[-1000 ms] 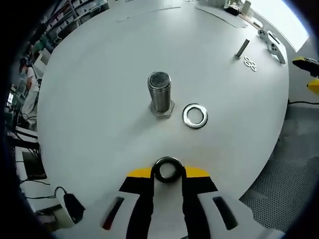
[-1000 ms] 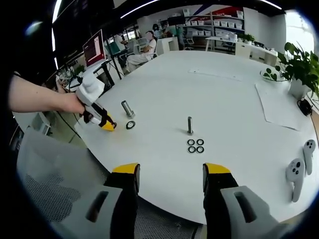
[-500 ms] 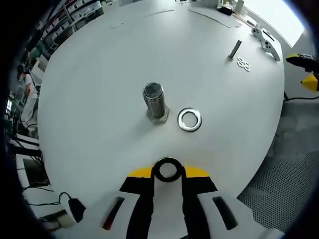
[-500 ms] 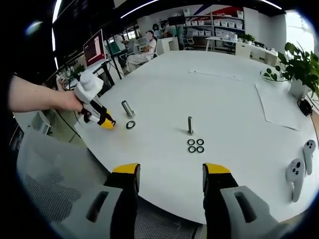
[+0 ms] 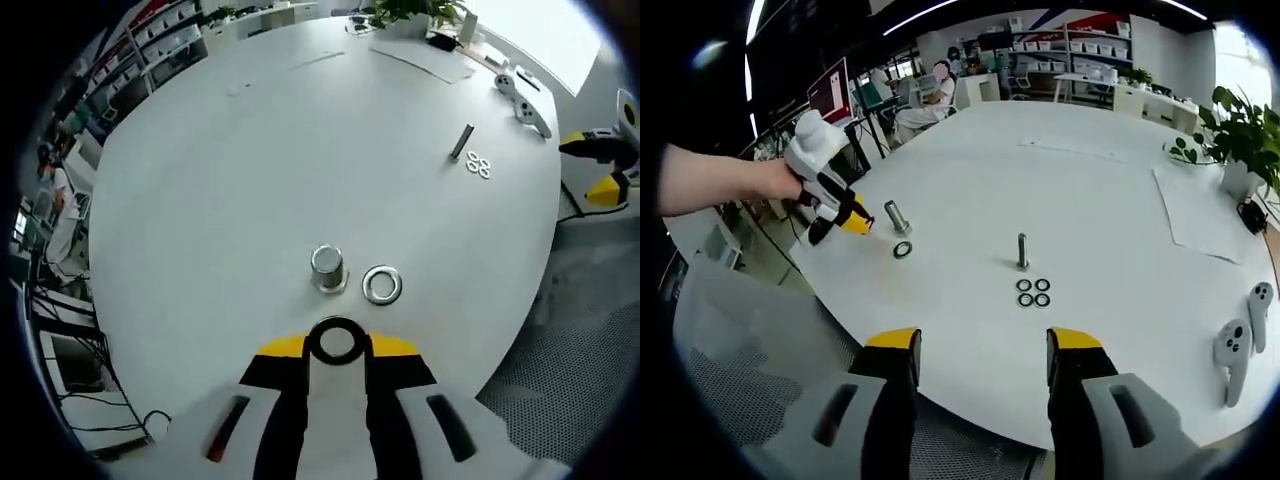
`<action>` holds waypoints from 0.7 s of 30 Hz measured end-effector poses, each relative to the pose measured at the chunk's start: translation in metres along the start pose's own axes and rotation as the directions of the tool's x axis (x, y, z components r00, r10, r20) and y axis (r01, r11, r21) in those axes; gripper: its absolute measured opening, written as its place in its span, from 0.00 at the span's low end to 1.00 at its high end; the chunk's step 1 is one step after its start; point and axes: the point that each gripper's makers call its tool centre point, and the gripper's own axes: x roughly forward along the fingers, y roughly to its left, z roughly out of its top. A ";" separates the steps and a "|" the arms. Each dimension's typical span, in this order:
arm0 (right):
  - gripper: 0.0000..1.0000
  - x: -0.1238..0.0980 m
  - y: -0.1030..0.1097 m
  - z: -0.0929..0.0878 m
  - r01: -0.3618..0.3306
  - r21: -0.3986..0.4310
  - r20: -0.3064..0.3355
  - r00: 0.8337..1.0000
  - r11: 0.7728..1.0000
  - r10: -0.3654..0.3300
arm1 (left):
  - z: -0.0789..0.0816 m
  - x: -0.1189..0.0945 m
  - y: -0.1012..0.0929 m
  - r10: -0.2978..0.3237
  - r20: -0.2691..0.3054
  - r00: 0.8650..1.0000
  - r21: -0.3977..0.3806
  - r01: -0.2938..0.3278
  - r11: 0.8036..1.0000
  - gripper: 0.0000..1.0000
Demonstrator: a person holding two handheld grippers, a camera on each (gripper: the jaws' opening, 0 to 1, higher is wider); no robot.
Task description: Place the washer onto the threaded stud by aligning its center hole with the stud, sliding it down to the base, and recovering from edge contact or off-axis alignment until the washer reaches the visible bottom stop.
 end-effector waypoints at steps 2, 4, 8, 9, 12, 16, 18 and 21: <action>0.53 0.000 -0.001 0.000 0.002 0.001 0.001 1.000 1.000 -0.002 | 0.005 -0.003 -0.001 -0.005 0.008 1.000 0.005 0.005 1.000 0.18; 0.53 0.000 0.000 0.000 0.001 0.001 0.000 1.000 1.000 -0.001 | 0.011 -0.006 0.000 -0.004 0.016 1.000 0.013 0.004 1.000 0.18; 0.53 0.000 0.000 0.000 0.002 -0.005 -0.002 1.000 1.000 -0.002 | 0.020 -0.007 0.001 -0.014 0.019 1.000 0.023 0.013 1.000 0.18; 0.53 0.000 0.000 0.000 0.002 -0.006 -0.002 1.000 1.000 -0.002 | 0.022 -0.008 0.001 -0.014 0.020 1.000 0.027 0.013 1.000 0.18; 0.53 0.000 -0.001 0.000 0.003 -0.004 -0.001 1.000 1.000 -0.003 | 0.030 -0.010 0.001 -0.013 0.035 0.999 0.032 0.012 0.999 0.18; 0.53 0.000 -0.001 0.000 0.004 -0.007 -0.001 1.000 1.000 -0.004 | 0.038 -0.009 0.002 -0.014 0.049 0.999 0.032 0.013 0.999 0.18; 0.53 0.000 -0.001 0.000 0.004 -0.007 -0.002 1.000 1.000 -0.004 | 0.042 -0.006 0.004 -0.014 0.051 0.999 0.033 0.012 0.999 0.18; 0.53 0.000 -0.001 0.000 0.005 -0.008 0.000 1.000 1.000 -0.005 | 0.046 -0.006 0.002 -0.013 0.051 0.999 0.041 0.011 0.999 0.18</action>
